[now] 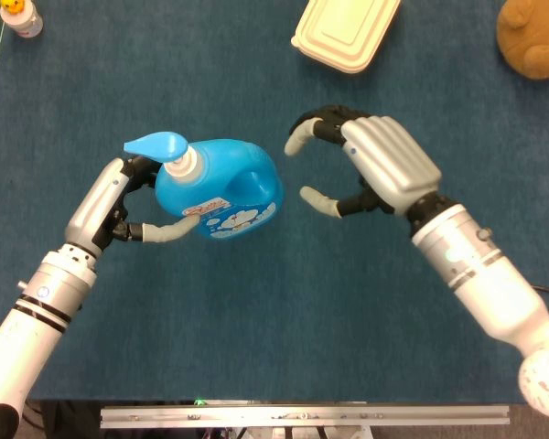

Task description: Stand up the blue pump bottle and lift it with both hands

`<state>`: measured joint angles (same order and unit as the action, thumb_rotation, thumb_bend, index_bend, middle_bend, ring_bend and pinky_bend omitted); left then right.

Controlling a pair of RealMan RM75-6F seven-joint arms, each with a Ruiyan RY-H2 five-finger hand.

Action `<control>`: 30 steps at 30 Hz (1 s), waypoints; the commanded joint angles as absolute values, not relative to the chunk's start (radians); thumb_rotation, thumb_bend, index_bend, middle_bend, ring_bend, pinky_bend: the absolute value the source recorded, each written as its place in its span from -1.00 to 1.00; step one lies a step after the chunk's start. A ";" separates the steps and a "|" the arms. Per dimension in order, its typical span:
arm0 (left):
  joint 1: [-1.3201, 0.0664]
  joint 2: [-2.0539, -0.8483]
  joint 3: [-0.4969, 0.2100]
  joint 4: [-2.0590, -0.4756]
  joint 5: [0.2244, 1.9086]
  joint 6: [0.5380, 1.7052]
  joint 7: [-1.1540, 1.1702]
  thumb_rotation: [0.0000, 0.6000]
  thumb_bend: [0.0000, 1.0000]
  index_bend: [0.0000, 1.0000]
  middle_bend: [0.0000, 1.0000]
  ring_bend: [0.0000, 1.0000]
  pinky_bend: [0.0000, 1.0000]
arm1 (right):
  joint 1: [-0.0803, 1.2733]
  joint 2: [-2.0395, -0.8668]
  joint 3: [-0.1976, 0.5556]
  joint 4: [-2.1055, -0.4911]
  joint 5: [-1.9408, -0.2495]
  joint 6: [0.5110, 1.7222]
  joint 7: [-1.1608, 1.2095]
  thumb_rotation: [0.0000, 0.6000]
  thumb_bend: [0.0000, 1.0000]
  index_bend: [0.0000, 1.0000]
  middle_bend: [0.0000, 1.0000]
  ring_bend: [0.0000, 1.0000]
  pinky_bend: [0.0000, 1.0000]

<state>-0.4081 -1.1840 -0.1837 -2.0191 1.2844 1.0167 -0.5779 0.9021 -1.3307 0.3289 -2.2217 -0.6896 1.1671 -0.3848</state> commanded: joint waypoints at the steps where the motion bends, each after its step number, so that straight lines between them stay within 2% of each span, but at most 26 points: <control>1: -0.407 -1.177 -0.179 -2.021 1.293 1.016 -0.586 1.00 -0.55 -0.18 -0.23 -0.18 -0.13 | 0.918 -1.350 0.338 -2.214 -0.672 1.185 -0.398 1.00 -0.49 -0.18 -0.40 -0.60 -0.49; 9: -0.410 -1.149 -0.168 -2.008 1.341 0.999 -0.652 1.00 -0.55 -0.18 -0.25 -0.20 -0.17 | 0.928 -1.358 0.340 -2.193 -0.650 1.175 -0.381 1.00 -0.53 -0.22 -0.41 -0.63 -0.49; 13: -0.412 -1.145 -0.160 -2.008 1.358 0.998 -0.668 1.00 -0.55 -0.18 -0.25 -0.20 -0.17 | 0.935 -1.360 0.346 -2.180 -0.641 1.158 -0.365 1.00 -0.61 -0.27 -0.42 -0.64 -0.49; 30: -0.436 -1.172 -0.146 -2.020 1.355 0.999 -0.626 1.00 -0.55 -0.18 -0.25 -0.21 -0.17 | 0.993 -1.398 0.369 -2.151 -0.565 1.114 -0.343 1.00 -0.62 -0.27 -0.42 -0.64 -0.49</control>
<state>-0.4348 -1.1713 -0.1464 -2.0197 1.3560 0.9999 -0.6270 0.9888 -1.3956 0.3662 -2.1514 -0.5699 1.1179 -0.3438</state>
